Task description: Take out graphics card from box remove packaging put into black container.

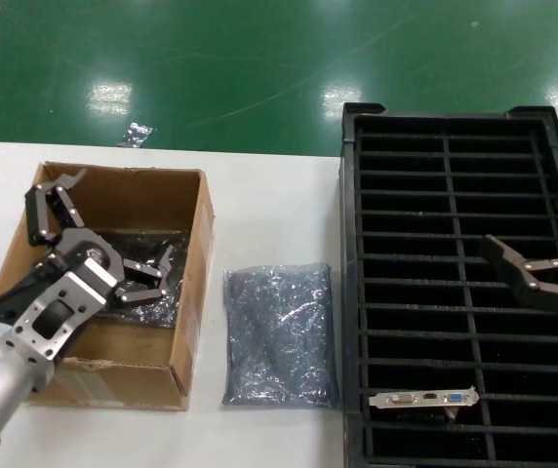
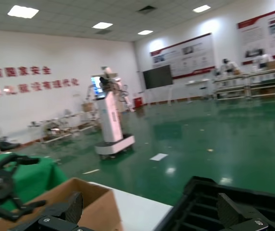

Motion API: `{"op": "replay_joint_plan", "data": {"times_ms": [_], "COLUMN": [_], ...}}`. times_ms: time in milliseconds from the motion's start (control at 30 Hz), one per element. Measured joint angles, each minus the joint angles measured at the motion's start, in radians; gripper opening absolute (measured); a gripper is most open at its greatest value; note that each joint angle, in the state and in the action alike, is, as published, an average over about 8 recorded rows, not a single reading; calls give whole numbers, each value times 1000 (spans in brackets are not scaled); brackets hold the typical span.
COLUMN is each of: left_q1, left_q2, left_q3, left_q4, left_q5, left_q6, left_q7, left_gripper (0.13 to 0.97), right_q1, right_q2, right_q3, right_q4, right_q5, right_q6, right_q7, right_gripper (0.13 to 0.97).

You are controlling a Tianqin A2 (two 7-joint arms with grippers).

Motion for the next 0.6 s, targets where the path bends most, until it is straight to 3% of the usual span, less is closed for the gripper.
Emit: {"op": "replay_joint_plan", "data": {"times_ms": [600], "left_q1": [96], "left_q2": [39], "left_q3": [25], "left_q4": [22], "left_q5": [-309], "left_q6": [-147], "left_q7": [21], "left_gripper": [966], "right_q1": [-118], "right_q2": [-144], "right_q3": [-58], "right_q4": [43], "right_q5": [-113], "right_q6": [368], "right_q7": [-127], "right_gripper": [966]}}
